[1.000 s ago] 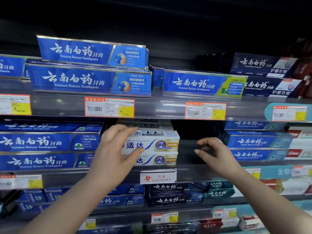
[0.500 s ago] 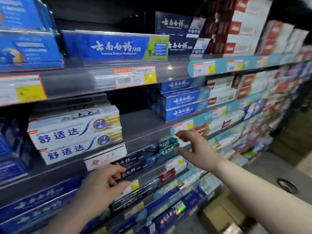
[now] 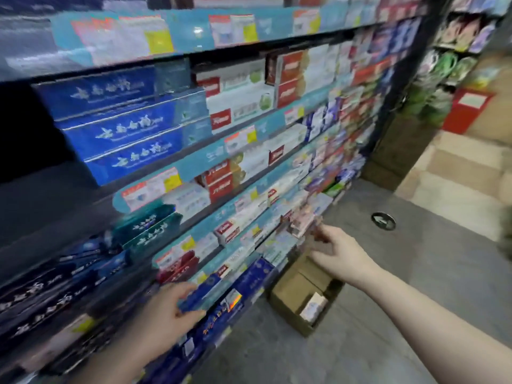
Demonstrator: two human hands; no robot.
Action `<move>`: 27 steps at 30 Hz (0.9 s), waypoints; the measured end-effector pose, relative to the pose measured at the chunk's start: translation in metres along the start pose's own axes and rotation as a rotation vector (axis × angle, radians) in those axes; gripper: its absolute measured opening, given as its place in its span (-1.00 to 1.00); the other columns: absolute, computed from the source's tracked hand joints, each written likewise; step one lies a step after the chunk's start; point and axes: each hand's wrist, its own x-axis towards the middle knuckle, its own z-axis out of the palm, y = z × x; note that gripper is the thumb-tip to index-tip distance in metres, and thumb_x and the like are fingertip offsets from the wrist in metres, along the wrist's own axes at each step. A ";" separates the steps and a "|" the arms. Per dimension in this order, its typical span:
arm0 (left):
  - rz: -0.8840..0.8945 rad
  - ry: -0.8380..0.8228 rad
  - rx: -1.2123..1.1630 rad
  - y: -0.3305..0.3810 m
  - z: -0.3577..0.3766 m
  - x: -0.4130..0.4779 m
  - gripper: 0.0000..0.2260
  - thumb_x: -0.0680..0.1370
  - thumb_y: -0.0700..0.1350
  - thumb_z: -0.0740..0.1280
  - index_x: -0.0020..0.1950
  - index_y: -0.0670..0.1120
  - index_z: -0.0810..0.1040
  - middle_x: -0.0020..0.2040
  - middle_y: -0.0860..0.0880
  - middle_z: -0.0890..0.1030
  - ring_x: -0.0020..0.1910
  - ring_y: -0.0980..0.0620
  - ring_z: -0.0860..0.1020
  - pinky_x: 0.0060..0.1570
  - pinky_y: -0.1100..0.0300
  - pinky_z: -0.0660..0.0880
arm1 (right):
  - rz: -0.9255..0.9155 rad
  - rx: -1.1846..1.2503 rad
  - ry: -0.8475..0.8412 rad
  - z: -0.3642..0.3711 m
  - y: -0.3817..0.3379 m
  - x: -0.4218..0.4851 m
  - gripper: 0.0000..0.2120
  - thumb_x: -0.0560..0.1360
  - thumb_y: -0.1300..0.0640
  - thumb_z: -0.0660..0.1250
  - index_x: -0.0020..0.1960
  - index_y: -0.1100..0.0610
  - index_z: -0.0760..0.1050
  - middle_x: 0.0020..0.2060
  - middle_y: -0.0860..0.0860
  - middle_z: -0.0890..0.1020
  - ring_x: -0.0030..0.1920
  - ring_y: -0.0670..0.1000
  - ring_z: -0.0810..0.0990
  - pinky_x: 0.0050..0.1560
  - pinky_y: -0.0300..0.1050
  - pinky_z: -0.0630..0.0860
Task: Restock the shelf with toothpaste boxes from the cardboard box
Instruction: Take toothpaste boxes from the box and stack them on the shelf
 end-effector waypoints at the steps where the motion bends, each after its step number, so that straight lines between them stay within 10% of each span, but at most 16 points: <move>1: 0.008 -0.018 -0.005 0.017 0.014 0.013 -0.57 0.45 -0.01 0.40 0.29 0.00 0.43 0.06 0.04 0.42 -0.11 0.16 0.44 -0.15 0.35 0.34 | 0.034 -0.012 -0.006 -0.010 0.022 0.000 -0.49 0.35 -0.04 0.35 0.23 0.17 0.43 0.05 0.05 0.53 0.07 -0.04 0.48 -0.01 -0.38 0.28; 27: -0.149 -0.408 0.059 0.205 0.266 0.297 -0.40 0.41 0.16 0.34 0.40 0.04 0.28 0.35 -0.03 0.39 0.33 -0.03 0.37 0.30 -0.02 0.37 | 0.398 -0.085 -0.328 -0.110 0.356 0.114 -0.56 0.42 0.05 0.39 0.27 0.07 0.41 0.05 -0.06 0.43 0.20 -0.03 0.46 0.26 -0.20 0.32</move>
